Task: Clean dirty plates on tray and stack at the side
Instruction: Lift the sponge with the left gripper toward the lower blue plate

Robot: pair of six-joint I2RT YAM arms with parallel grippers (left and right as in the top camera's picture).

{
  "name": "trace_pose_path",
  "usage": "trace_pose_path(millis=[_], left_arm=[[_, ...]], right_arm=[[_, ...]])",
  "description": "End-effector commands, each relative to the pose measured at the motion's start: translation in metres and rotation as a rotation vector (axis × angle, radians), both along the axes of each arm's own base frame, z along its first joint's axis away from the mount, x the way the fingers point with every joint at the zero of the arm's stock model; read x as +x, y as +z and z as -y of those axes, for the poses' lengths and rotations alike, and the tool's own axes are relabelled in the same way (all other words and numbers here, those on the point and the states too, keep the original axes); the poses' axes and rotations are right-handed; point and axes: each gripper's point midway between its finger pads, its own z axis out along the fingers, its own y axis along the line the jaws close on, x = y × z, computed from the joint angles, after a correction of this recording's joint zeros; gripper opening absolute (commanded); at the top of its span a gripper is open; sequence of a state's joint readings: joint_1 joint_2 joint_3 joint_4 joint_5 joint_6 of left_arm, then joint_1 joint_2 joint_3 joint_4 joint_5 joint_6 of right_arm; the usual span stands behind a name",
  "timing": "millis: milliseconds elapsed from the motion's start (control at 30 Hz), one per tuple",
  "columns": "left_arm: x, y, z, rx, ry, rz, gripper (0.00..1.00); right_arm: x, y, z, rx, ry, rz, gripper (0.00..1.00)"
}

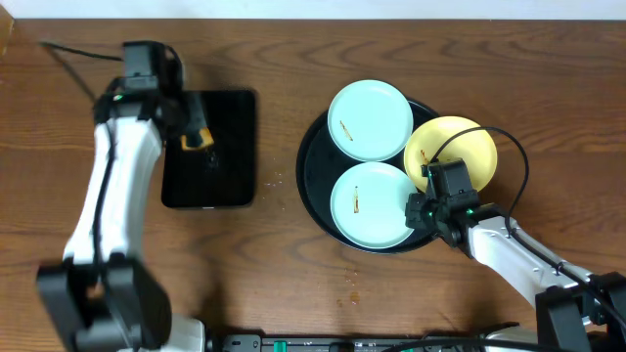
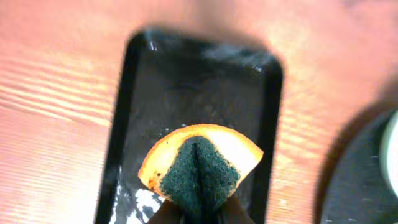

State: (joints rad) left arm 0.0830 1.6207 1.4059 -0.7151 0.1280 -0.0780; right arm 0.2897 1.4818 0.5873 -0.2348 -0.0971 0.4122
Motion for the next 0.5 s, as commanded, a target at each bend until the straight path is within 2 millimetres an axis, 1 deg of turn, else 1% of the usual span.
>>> trace_pose_path(millis=[0, 33, 100, 200, 333, 467], left_arm=[[-0.002, 0.034, 0.001, 0.007, -0.003, 0.086, 0.07], [-0.002, 0.042, 0.001, 0.010, -0.003, 0.112, 0.08], [-0.001, 0.050, -0.002, 0.025, 0.006, 0.140, 0.08], [0.002, 0.051, -0.003, 0.031, 0.010, 0.149, 0.08], [0.012, 0.048, -0.004, 0.034, 0.007, 0.167, 0.08], [0.015, 0.050, -0.004, 0.035, 0.007, 0.181, 0.08]], right_arm=[[-0.009, -0.010, 0.000, -0.019, 0.018, -0.038, 0.16], [-0.009, -0.010, 0.000, -0.018, 0.019, -0.039, 0.16], [-0.009, -0.010, 0.000, -0.018, 0.019, -0.039, 0.16], [-0.009, -0.010, 0.000, -0.018, 0.019, -0.039, 0.21], [-0.011, -0.011, 0.000, -0.019, 0.019, -0.043, 0.28], [-0.011, -0.011, 0.000, -0.021, 0.019, -0.046, 0.31]])
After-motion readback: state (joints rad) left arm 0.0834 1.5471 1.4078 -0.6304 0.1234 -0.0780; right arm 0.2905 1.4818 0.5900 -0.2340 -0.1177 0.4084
